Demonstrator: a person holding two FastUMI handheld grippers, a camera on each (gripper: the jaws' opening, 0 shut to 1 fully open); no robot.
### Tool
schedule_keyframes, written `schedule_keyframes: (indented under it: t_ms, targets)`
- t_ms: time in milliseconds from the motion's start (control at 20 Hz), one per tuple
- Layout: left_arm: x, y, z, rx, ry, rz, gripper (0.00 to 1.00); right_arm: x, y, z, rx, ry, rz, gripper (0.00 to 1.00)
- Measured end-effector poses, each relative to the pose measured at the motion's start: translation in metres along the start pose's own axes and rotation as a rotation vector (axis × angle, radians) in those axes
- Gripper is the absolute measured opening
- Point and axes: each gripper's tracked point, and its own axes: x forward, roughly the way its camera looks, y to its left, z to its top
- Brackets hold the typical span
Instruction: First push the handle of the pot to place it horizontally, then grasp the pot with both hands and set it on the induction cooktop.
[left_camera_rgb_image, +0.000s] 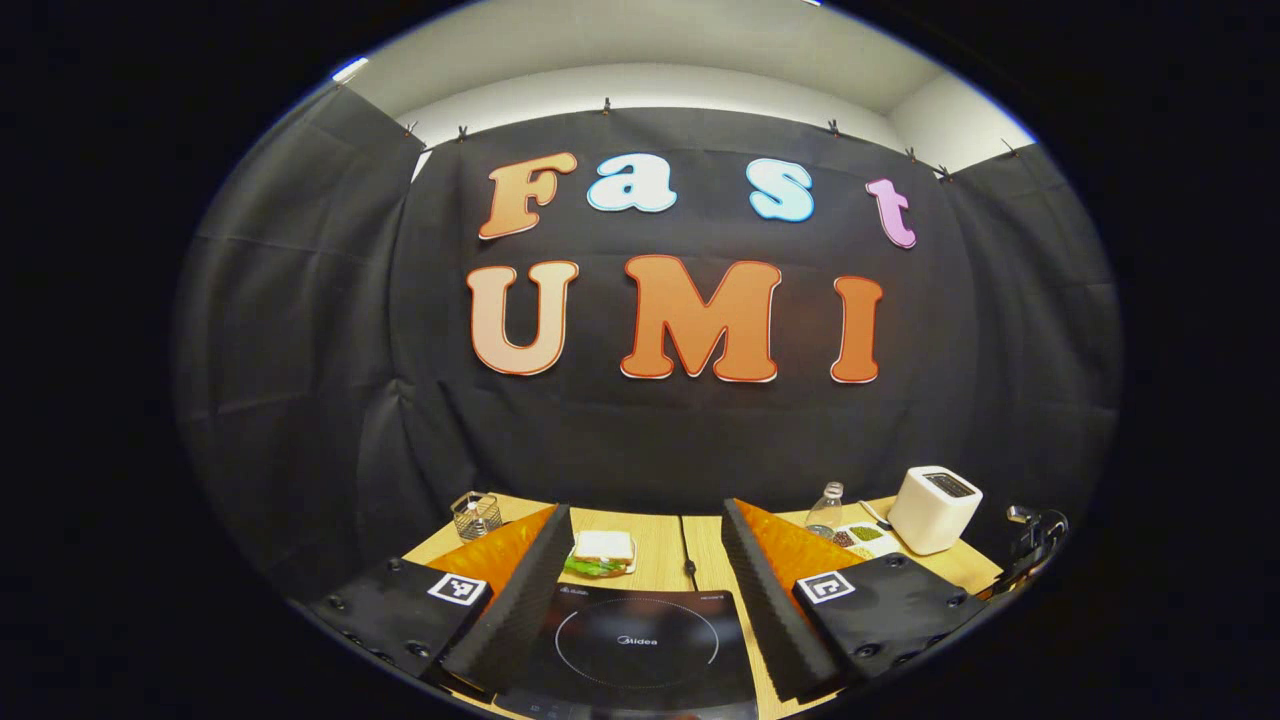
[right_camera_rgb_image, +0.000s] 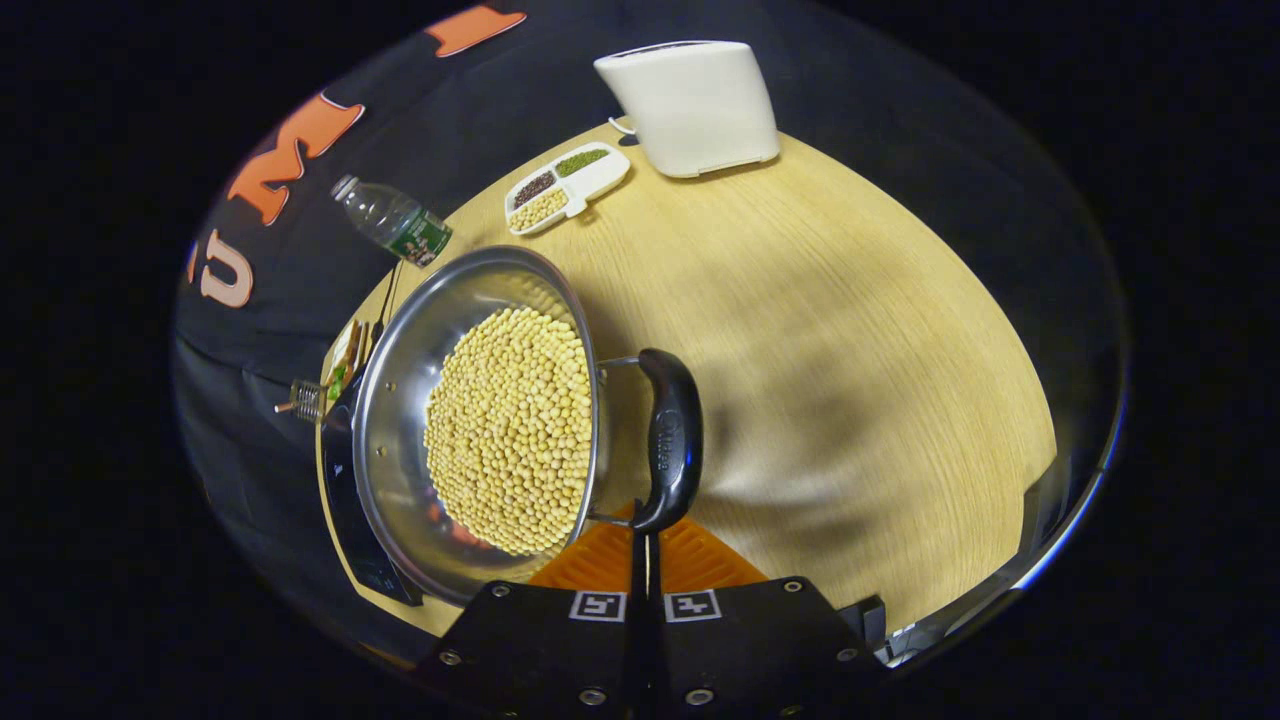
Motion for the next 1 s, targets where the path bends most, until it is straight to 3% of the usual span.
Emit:
schedule_keyframes:
  t_ms: [300, 700, 1000]
  targets:
    - [0.005, -0.015, -0.019, 0.034, 0.043, -0.02, 0.97, -0.002, -0.002, 0.026, 0.001, -0.059, -0.045, 0.0]
    - [0.018, -0.07, -0.085, 0.074, 0.201, -0.117, 0.99, 0.007, -0.002, 0.057, -0.012, -0.113, -0.076, 0.0]
    - [0.03, -0.097, -0.133, 0.059, 0.317, -0.172, 0.98, -0.007, -0.003, 0.064, -0.024, -0.144, -0.04, 0.0]
